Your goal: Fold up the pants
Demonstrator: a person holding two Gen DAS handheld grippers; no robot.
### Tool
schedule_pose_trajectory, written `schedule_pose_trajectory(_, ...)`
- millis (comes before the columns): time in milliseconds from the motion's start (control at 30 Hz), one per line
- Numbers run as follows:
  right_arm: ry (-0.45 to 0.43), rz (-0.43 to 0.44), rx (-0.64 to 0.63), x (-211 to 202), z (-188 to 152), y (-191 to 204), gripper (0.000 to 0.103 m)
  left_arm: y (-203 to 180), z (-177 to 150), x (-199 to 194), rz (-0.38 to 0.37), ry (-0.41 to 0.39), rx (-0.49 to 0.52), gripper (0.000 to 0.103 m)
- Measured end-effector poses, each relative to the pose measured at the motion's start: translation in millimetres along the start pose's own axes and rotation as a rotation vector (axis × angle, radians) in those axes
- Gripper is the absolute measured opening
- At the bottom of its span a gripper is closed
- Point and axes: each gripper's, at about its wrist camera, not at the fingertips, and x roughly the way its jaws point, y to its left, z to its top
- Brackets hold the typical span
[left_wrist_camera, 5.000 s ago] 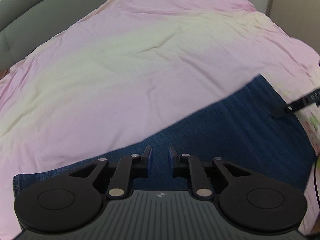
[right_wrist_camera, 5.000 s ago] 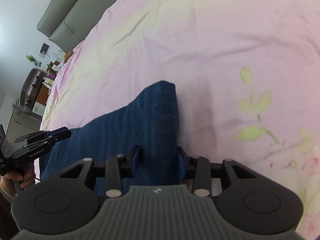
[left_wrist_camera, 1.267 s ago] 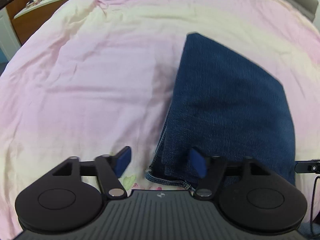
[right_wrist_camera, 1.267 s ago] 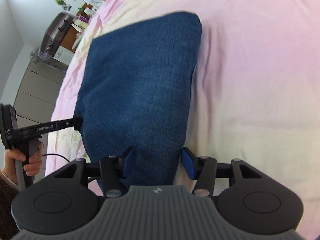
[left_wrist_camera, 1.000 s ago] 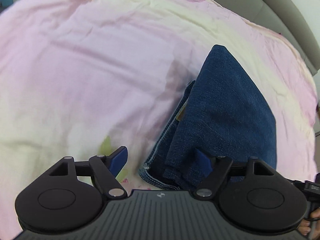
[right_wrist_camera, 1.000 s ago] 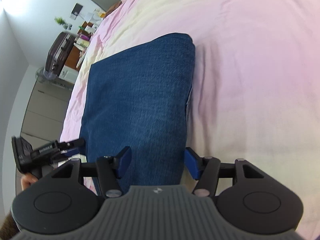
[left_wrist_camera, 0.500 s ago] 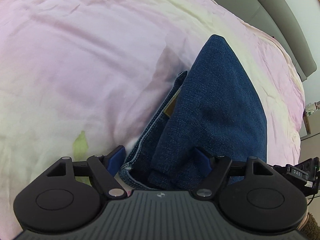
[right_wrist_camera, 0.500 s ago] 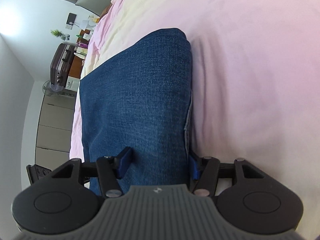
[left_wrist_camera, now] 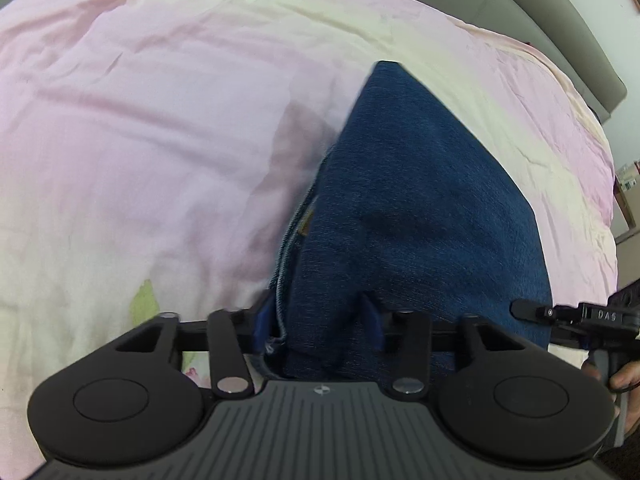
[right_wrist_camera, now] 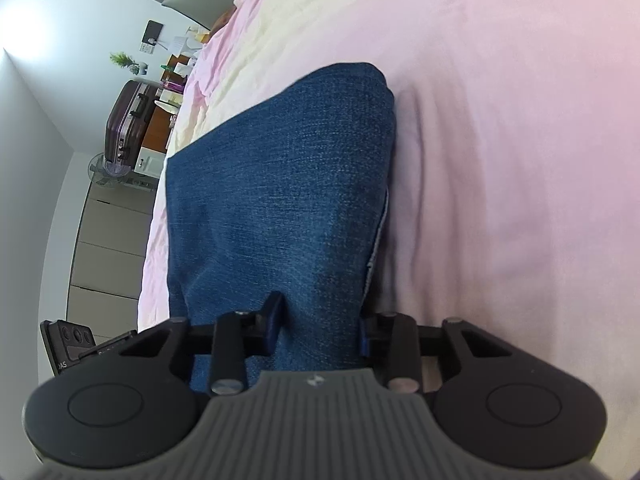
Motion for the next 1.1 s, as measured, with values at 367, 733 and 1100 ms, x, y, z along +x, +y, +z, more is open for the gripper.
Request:
schedule_pose_trajectory(367, 0.049, -0.053, -0.079, -53, 35, 42, 0.016, -59, -25, -27, 0.011, 0.015, 0.066, 0.022)
schedule_pose_trajectory(733, 0.092, -0.067, -0.107, -93, 35, -6, 0.016, -98, -72, -18, 0.008, 0.009, 0.036, 0.021)
schedule_pose_trajectory(1100, 0.106, -0.158, -0.142, -54, 22, -41, 0.027, -109, -97, 7, 0.141, -0.026, 0.053, 0.026)
